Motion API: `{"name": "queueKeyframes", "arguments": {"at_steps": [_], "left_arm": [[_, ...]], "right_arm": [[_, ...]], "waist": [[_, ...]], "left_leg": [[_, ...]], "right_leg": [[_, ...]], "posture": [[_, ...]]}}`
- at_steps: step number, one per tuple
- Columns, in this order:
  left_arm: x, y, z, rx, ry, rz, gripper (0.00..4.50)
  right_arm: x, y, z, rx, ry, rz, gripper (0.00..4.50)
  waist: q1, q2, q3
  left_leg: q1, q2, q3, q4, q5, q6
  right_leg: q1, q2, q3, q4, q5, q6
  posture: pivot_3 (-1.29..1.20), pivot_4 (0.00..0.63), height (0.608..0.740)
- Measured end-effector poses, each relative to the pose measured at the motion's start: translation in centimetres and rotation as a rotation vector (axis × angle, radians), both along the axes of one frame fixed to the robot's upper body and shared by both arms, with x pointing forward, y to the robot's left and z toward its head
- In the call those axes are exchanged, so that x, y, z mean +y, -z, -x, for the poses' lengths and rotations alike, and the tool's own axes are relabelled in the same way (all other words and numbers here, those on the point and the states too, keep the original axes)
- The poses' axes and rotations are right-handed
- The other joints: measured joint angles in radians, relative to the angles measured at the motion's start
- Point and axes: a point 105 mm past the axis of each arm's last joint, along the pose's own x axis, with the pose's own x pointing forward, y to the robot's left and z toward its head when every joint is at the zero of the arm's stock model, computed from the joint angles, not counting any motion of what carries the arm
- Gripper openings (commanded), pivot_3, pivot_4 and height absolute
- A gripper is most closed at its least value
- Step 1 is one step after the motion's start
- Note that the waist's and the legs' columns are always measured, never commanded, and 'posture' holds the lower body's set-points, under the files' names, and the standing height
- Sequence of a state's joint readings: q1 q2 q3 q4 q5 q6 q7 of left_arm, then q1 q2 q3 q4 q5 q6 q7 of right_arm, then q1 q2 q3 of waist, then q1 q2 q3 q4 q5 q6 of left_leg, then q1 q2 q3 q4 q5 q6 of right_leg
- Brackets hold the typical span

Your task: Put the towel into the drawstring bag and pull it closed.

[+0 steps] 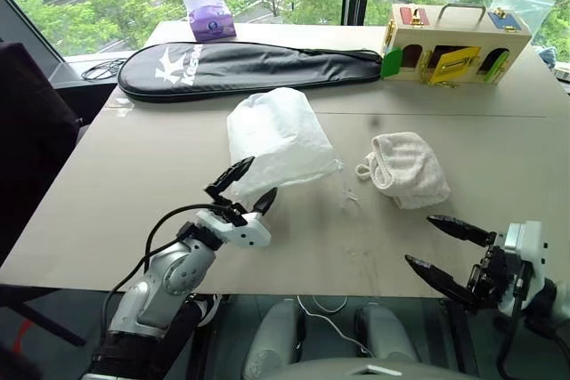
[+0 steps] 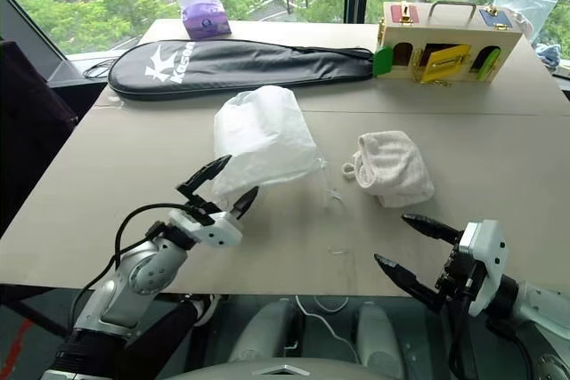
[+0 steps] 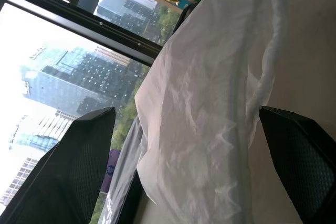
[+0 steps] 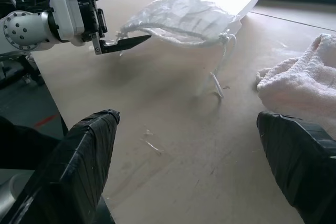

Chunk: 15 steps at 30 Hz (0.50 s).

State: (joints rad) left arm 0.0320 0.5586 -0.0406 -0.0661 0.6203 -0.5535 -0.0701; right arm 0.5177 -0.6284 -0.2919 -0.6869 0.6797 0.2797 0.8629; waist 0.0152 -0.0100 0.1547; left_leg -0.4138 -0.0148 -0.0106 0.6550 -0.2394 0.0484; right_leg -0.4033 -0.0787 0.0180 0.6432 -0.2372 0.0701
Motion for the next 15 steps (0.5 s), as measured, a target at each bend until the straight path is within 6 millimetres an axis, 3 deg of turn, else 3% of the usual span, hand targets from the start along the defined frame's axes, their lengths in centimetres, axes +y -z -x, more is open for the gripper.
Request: {"name": "queueKeyframes", "arguments": {"at_steps": [5, 15], "left_arm": [[-0.11, 0.73, 0.65, 0.058, 0.019, 0.018, 4.49], [-0.37, 0.13, 0.58, 0.041, 0.030, 0.017, 4.49]], "right_arm": [[0.02, -0.06, -0.05, -0.005, 0.000, -0.001, 4.50], [0.07, -0.27, -0.23, -0.018, -0.003, 0.001, 4.50]], "waist": [[0.000, 0.000, 0.000], [0.000, 0.000, -0.001]], "left_leg": [[0.000, 0.000, 0.000, 0.000, 0.000, 0.000], [0.000, 0.000, 0.000, 0.000, 0.000, 0.000]], "right_leg": [[0.000, 0.000, 0.000, 0.000, 0.000, 0.000], [0.000, 0.000, 0.000, 0.000, 0.000, 0.000]], "posture": [[0.00, 0.150, 0.740], [0.00, 0.150, 0.740]]}}
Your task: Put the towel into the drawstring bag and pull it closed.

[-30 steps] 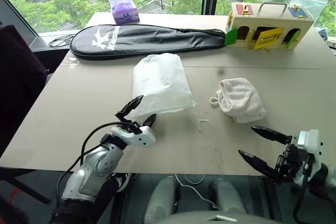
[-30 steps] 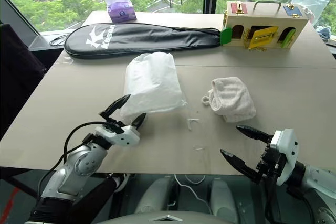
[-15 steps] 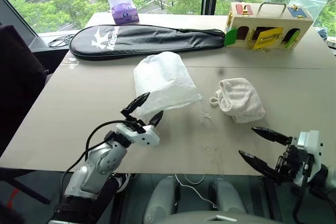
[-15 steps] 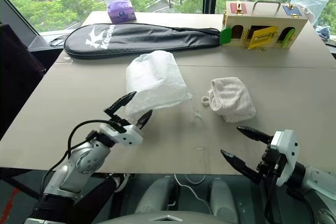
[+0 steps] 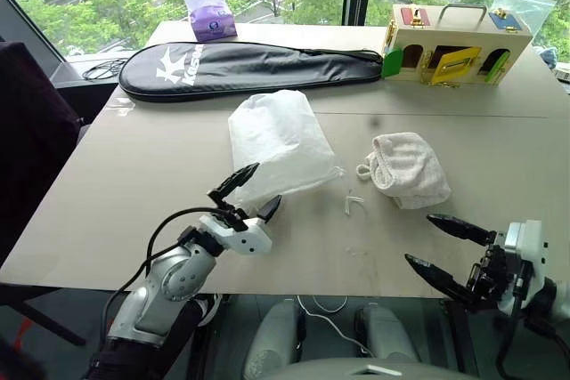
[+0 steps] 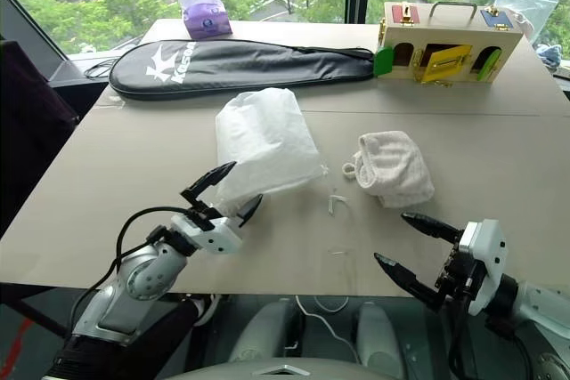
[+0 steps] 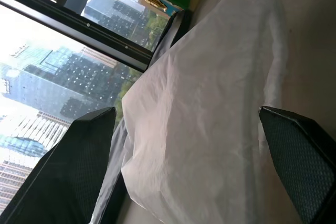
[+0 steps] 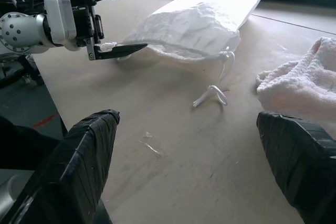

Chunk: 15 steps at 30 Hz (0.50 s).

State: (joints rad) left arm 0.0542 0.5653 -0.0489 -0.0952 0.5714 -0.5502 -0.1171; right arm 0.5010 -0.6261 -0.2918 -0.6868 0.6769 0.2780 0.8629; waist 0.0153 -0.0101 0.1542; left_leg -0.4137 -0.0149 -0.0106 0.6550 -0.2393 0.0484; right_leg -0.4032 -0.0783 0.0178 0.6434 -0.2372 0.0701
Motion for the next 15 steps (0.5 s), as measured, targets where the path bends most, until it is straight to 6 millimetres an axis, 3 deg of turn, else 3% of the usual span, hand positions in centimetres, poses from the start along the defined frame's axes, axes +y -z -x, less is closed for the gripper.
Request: {"name": "queueKeyframes", "arguments": {"at_steps": [10, 15], "left_arm": [[0.3, -0.3, -1.2, -0.016, -0.033, -0.010, 4.49], [-0.3, 0.6, -1.1, 0.014, -0.015, -0.018, 4.49]], "right_arm": [[-0.1, 0.1, -0.1, 0.001, 0.013, 0.002, 4.50], [-0.1, 0.2, 0.0, 0.003, 0.017, 0.001, 4.50]], "waist": [[0.000, 0.000, 0.000], [0.000, 0.000, 0.000]], "left_leg": [[0.000, 0.000, 0.000, 0.000, 0.000, 0.000], [0.000, 0.000, 0.000, 0.000, 0.000, 0.000]], "right_leg": [[0.000, 0.005, 0.000, 0.000, 0.000, 0.000], [0.000, 0.005, 0.000, 0.001, 0.000, 0.000]], "posture": [[0.00, 0.150, 0.740], [0.00, 0.150, 0.740]]}}
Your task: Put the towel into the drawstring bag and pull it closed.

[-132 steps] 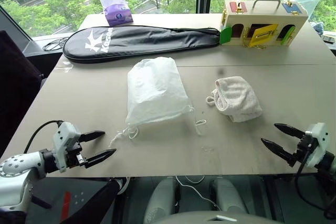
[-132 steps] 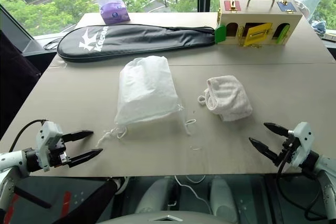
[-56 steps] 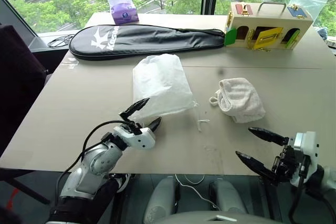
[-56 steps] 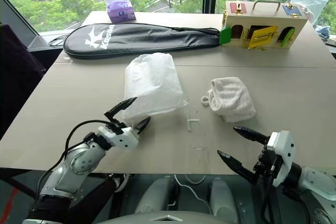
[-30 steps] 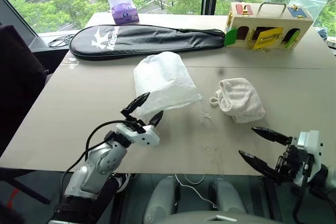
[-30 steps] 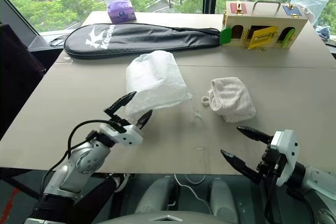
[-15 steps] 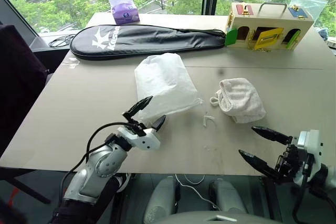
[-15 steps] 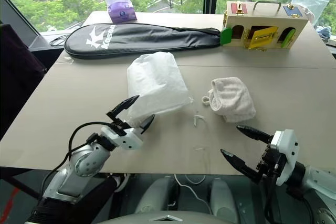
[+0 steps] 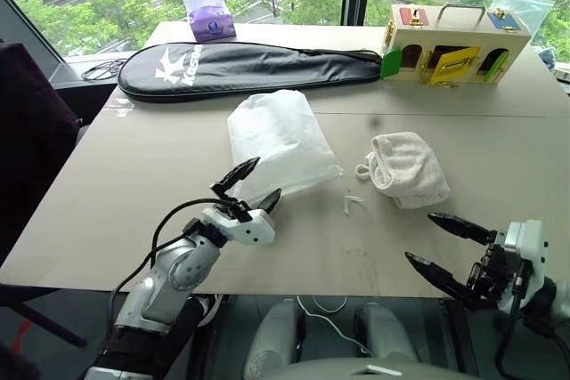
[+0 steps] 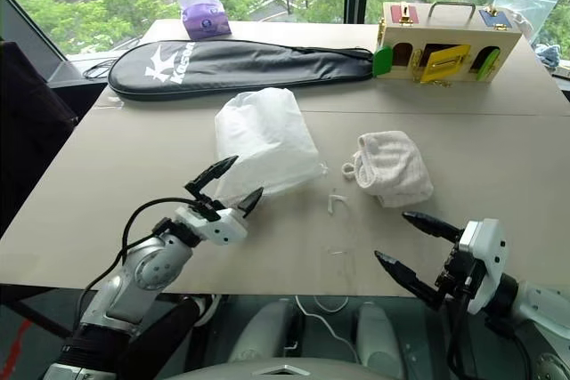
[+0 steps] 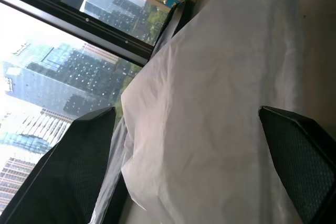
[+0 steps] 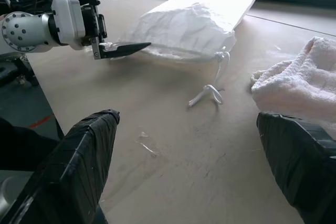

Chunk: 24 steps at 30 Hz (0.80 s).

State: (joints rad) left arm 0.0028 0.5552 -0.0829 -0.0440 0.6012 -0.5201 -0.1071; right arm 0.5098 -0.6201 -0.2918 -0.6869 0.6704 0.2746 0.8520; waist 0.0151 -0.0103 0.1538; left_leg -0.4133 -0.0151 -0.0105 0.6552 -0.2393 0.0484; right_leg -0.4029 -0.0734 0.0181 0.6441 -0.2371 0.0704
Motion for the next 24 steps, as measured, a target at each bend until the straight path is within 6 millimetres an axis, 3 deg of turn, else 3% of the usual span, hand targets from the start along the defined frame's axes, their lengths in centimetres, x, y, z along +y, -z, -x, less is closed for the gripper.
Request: {"name": "queueKeyframes", "arguments": {"at_steps": [6, 24], "left_arm": [[-1.1, 0.8, 0.4, 0.039, 0.049, -0.012, 4.49], [-0.4, 0.6, -0.7, 0.033, -0.037, 0.034, 4.49]], "right_arm": [[0.0, 0.0, 0.1, -0.005, 0.004, -0.004, 4.50], [-0.1, 0.3, 0.3, 0.002, 0.013, -0.004, 4.50]], "waist": [[0.000, 0.000, 0.000], [0.000, 0.000, 0.000]], "left_leg": [[0.000, 0.000, 0.000, 0.000, 0.000, 0.000], [0.000, 0.000, 0.000, 0.000, 0.000, 0.000]], "right_leg": [[0.000, -0.001, 0.000, 0.000, 0.000, 0.000], [0.000, 0.000, 0.000, 0.001, 0.000, 0.000]], "posture": [[0.00, 0.150, 0.740], [0.00, 0.150, 0.740]]}}
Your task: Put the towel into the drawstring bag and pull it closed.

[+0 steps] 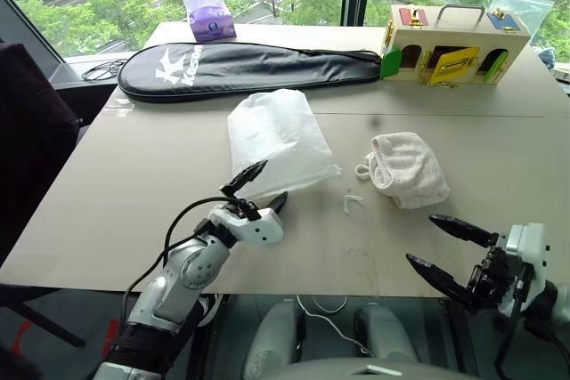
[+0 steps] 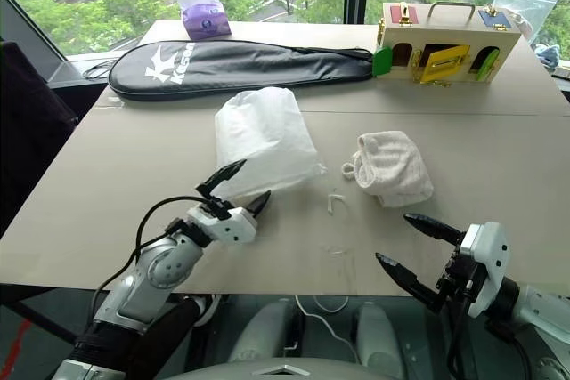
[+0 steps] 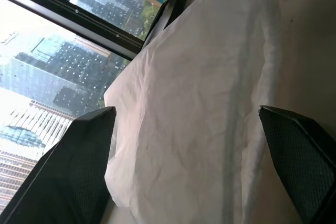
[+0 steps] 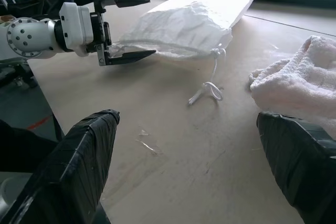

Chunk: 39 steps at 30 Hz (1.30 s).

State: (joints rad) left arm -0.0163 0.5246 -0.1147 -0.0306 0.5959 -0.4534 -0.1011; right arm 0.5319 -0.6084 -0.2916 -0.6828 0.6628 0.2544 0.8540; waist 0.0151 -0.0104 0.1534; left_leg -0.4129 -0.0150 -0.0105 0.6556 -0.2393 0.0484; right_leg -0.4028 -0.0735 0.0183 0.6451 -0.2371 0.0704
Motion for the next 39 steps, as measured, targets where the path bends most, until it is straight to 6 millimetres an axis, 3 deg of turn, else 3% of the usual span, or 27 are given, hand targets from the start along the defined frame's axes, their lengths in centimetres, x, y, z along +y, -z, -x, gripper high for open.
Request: {"name": "queueKeyframes", "arguments": {"at_steps": [11, 25, 29, 32, 33, 37, 39], "left_arm": [[2.2, -0.2, -1.0, -0.011, -0.141, 0.007, 4.49], [2.8, -1.1, -3.4, -0.049, -0.194, -0.020, 4.49], [2.8, -1.7, -4.0, -0.072, -0.198, -0.016, 3.45], [2.9, -1.7, -4.4, -0.070, -0.203, -0.016, 2.16], [2.9, -1.9, -4.5, -0.075, -0.202, -0.016, 2.02], [2.1, -2.6, -4.7, -0.100, -0.163, -0.021, 0.05], [1.7, -2.7, -4.7, -0.096, -0.145, -0.018, 0.05]], "right_arm": [[-0.2, 0.1, -0.3, -0.008, 0.005, 0.010, 4.50], [-0.3, 0.2, -0.4, -0.017, 0.012, 0.005, 4.50], [-0.2, 0.3, -0.4, -0.017, 0.019, 0.000, 4.50], [-0.2, 0.3, -0.4, -0.016, 0.021, -0.002, 4.50], [-0.2, 0.3, -0.4, -0.016, 0.022, -0.001, 4.50], [-0.1, 0.4, -0.5, -0.018, 0.024, -0.002, 4.50], [0.0, 0.4, -0.5, -0.019, 0.024, -0.005, 4.50]], "waist": [[0.000, 0.000, 0.000], [0.000, -0.001, -0.001], [0.000, -0.001, -0.001], [0.000, -0.001, -0.001], [0.000, -0.001, -0.001], [0.000, -0.001, -0.001], [0.000, -0.001, -0.001]], "left_leg": [[0.000, 0.000, 0.000, 0.000, 0.000, 0.000], [0.000, 0.000, 0.000, 0.000, 0.000, 0.000], [0.000, 0.000, 0.000, 0.000, 0.000, 0.000], [0.000, 0.000, 0.000, 0.001, 0.000, 0.000], [0.000, 0.000, 0.000, 0.001, 0.000, 0.000], [0.000, 0.000, 0.000, 0.001, 0.000, 0.000], [0.000, 0.000, 0.000, 0.001, 0.000, 0.000]], "right_leg": [[0.000, 0.000, 0.000, 0.000, 0.000, 0.000], [0.000, 0.001, 0.000, 0.001, 0.000, 0.000], [0.000, 0.001, 0.000, 0.001, 0.000, 0.000], [0.000, 0.001, 0.000, 0.001, 0.000, 0.000], [0.000, 0.001, 0.000, 0.001, 0.000, 0.000], [0.000, 0.000, 0.000, 0.001, 0.000, 0.000], [0.000, 0.000, 0.000, 0.001, 0.000, 0.000]], "posture": [[0.00, 0.150, 0.740], [0.00, 0.150, 0.740], [0.00, 0.150, 0.740], [0.00, 0.150, 0.740], [0.00, 0.150, 0.740], [0.00, 0.150, 0.740], [0.00, 0.150, 0.740]]}}
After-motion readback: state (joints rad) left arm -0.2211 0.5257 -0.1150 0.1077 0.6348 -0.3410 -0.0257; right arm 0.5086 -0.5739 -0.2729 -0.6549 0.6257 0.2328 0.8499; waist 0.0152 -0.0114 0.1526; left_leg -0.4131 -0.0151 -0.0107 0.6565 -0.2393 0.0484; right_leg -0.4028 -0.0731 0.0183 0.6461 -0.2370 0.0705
